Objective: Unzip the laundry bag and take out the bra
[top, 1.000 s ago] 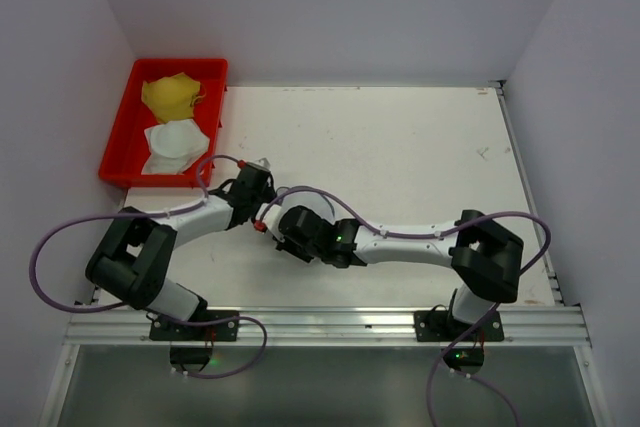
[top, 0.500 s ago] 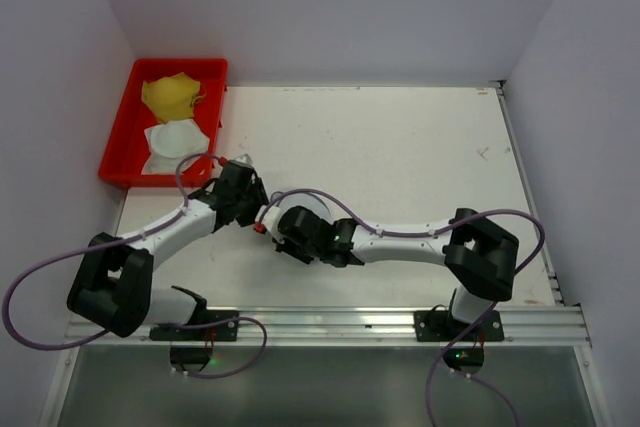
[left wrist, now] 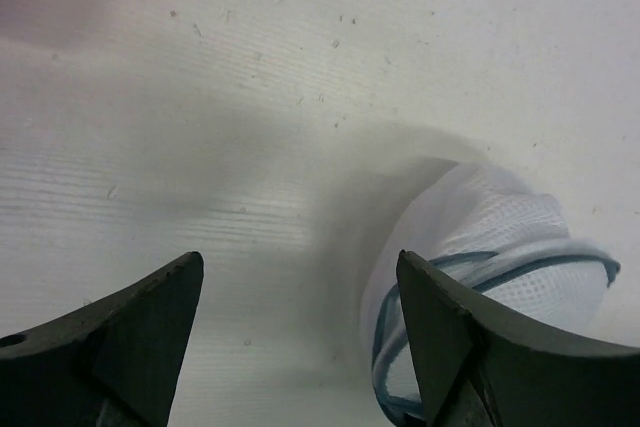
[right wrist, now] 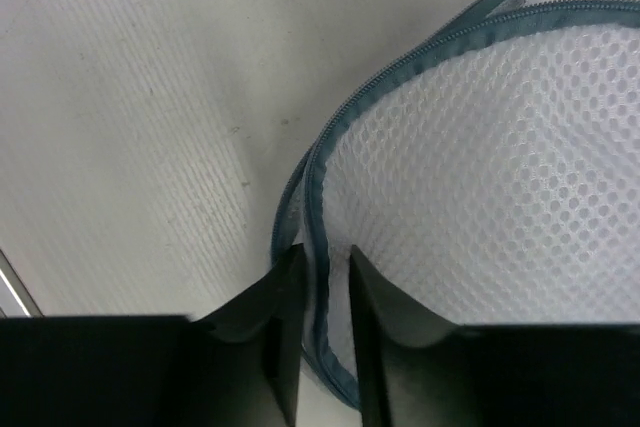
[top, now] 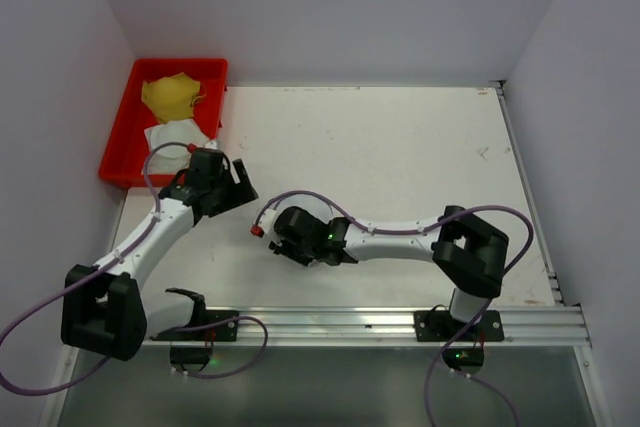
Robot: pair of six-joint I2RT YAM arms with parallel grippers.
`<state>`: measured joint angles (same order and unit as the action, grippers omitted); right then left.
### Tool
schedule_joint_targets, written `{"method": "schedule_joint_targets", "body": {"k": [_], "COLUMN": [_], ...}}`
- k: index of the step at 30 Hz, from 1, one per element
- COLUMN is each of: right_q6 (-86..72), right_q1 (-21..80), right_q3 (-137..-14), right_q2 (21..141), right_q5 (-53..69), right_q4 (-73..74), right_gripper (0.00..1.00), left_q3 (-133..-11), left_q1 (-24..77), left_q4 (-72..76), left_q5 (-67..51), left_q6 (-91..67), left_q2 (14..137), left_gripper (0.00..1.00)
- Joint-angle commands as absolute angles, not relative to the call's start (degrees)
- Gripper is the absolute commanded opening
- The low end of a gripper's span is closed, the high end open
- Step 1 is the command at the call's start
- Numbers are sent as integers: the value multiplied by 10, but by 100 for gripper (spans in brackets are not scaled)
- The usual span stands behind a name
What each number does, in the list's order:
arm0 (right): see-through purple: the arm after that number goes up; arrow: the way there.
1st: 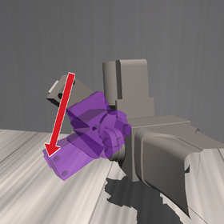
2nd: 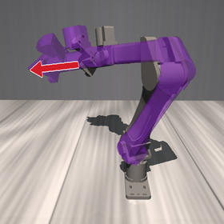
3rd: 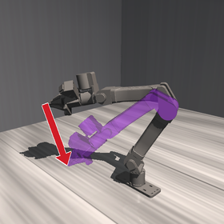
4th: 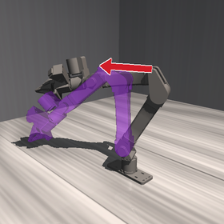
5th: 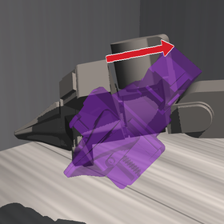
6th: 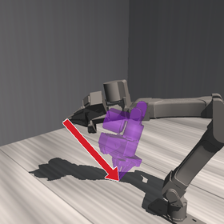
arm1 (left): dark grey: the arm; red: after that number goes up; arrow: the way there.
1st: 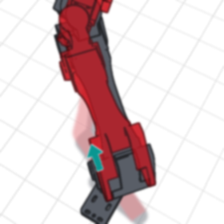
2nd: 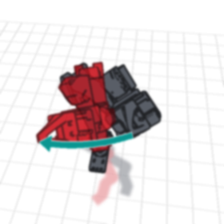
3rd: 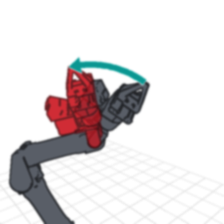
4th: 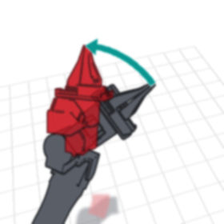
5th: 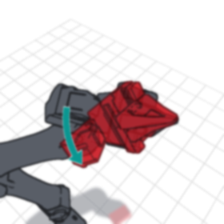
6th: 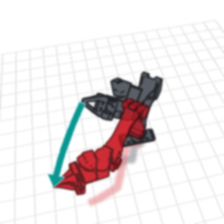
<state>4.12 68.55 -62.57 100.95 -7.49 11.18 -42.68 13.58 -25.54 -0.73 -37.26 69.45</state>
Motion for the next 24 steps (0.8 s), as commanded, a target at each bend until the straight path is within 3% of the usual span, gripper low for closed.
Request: {"method": "schedule_joint_targets", "body": {"k": [1, 2, 5, 6, 7, 10, 19, 24], "right_q6": [42, 40, 24, 21, 18, 11, -4, -87], "right_q1": [685, 685, 685, 685, 685, 686, 670, 552], "right_q3": [-656, -657, -668, -673, -685, -707, -737, -763], "right_q2": [1018, 1013, 988, 977, 973, 958, 911, 885], "right_q5": [-57, -54, -39, -30, -23, -12, -18, 23], "right_q4": [141, 141, 147, 149, 153, 170, 175, 192], "right_gripper": [30, 35, 52, 62, 65, 71, 73, 85], "left_q3": [-479, -486, -513, -525, -530, -553, -593, -606], "left_q1": [124, 123, 122, 121, 120, 116, 106, 102], "left_q4": [-291, -299, -326, -332, -340, -358, -382, -374], "left_q5": [-3, 17, 45, 54, 62, 82, 128, 144], "left_q6": [-343, -340, -334, -334, -332, -325, -308, -290], "left_q2": [664, 658, 631, 616, 609, 592, 552, 529], "left_gripper": [82, 90, 100, 100, 100, 100, 100, 100]}}
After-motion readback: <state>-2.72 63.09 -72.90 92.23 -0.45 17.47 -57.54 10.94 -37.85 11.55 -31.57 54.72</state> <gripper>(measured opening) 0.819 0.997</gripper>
